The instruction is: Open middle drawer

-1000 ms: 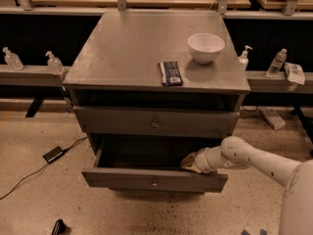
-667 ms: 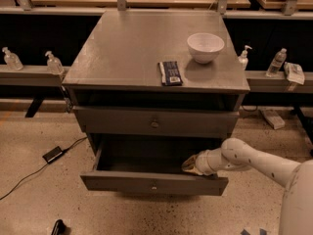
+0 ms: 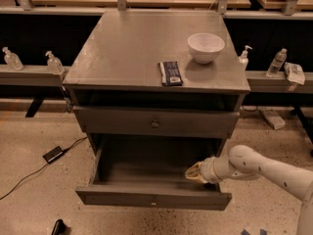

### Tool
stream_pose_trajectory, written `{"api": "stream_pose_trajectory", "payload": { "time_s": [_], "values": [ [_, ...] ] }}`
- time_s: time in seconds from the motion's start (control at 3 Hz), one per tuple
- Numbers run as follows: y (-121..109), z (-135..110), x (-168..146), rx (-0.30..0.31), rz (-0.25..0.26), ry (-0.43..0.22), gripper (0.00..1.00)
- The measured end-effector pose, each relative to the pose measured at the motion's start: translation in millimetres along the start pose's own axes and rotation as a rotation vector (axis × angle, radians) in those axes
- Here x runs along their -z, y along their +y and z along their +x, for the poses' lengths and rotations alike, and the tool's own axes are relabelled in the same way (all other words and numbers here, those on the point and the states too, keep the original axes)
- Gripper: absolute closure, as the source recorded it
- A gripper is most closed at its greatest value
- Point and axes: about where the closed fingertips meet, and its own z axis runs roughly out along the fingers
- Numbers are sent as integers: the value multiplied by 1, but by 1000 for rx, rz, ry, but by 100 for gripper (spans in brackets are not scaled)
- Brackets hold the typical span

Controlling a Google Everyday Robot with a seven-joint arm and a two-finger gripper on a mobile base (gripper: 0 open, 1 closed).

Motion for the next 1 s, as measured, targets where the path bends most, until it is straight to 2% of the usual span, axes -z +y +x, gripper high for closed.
{"api": "stream_pose_trajectory", "payload": {
  "time_s": [0.33, 0.67, 1.0],
  "values": [
    [40, 7, 30, -68, 11, -27, 100],
    [56, 6, 52, -94, 46, -69, 100],
    [56, 6, 52, -94, 46, -70, 100]
  ]
}}
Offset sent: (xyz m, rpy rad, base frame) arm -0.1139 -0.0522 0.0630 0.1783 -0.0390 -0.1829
